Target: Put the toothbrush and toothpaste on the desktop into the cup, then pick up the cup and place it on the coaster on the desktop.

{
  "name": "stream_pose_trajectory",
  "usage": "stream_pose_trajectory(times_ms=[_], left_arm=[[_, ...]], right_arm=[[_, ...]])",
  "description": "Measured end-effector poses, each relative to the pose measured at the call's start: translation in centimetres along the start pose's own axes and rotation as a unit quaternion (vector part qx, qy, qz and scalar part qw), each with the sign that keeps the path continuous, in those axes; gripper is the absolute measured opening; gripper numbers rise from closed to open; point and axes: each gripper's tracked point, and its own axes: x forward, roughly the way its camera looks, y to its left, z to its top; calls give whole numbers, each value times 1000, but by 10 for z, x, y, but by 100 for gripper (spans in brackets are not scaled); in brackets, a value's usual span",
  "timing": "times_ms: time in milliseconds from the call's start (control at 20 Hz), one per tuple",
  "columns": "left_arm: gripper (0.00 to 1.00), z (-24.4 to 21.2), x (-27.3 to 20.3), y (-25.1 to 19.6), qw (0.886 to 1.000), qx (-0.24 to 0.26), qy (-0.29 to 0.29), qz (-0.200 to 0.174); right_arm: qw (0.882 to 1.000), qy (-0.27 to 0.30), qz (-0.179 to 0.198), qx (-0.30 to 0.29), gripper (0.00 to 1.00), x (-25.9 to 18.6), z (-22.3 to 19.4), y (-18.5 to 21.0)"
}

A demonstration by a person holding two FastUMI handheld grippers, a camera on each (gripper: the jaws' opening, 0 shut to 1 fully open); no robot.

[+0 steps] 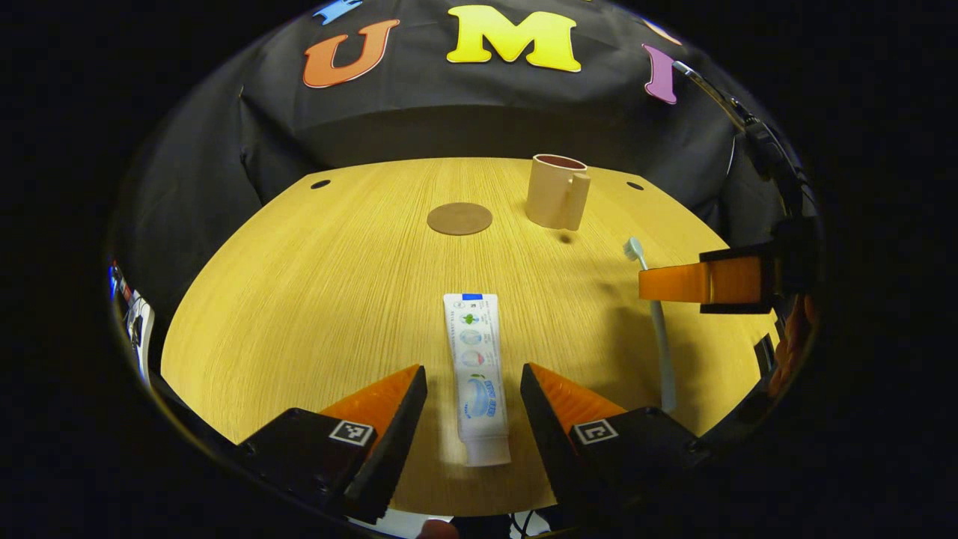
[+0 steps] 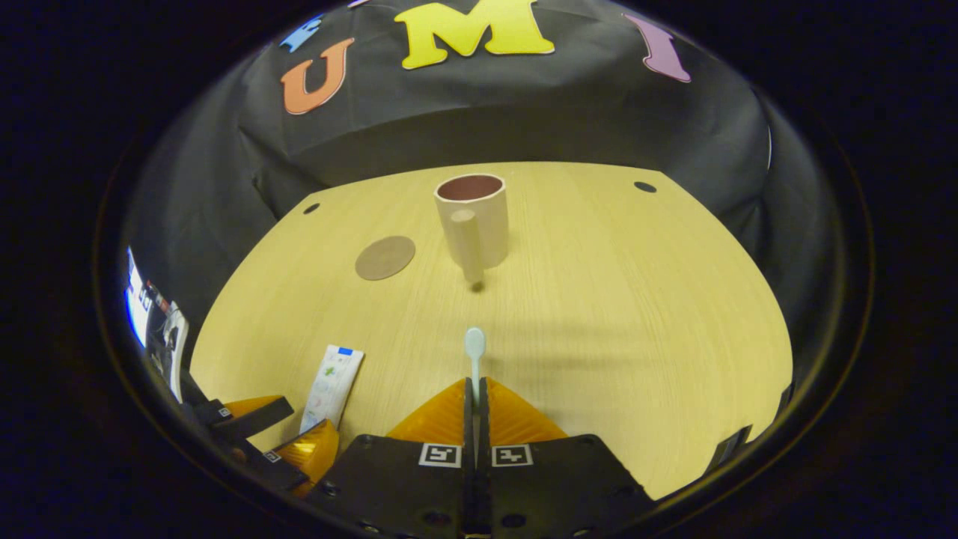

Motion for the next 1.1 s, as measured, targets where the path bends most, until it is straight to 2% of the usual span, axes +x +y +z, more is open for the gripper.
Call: stream_pose_trajectory(times_ms=[50,100,300,350,400,500,600,650,700,1100], left_arm=[[82,-2,3,-1,1000,0,3,0],[75,-3,5,-1,1000,0,7,0],[65,-10,14,-2,1000,3,23,3],[61,-8,14,-2,1000,8,22,6],[53,-11,15,-2,1000,15,26,8],[51,-7,16,-4,999,19,25,6],[44,-5,13,-4,1000,14,23,1],[48,-7,13,-3,1000,11,24,0],[39,-7,12,-3,1000,11,25,0],[36,-3,0,4,1000,0,28,1]], right_arm=[[1000,0,1,0,0,-1,0,0],[1000,-1,2,1,0,-3,0,1],[1000,-4,6,3,0,-6,3,0],[1000,-4,6,4,0,-7,3,-1],[1000,-5,5,5,0,-9,4,-3],[1000,-10,6,9,0,-12,7,-5],[1000,-13,6,11,0,-18,9,-5],[1000,-15,6,13,0,-20,9,-6],[1000,-21,7,15,0,-24,12,-8],[998,-59,18,27,0,-45,27,-12]])
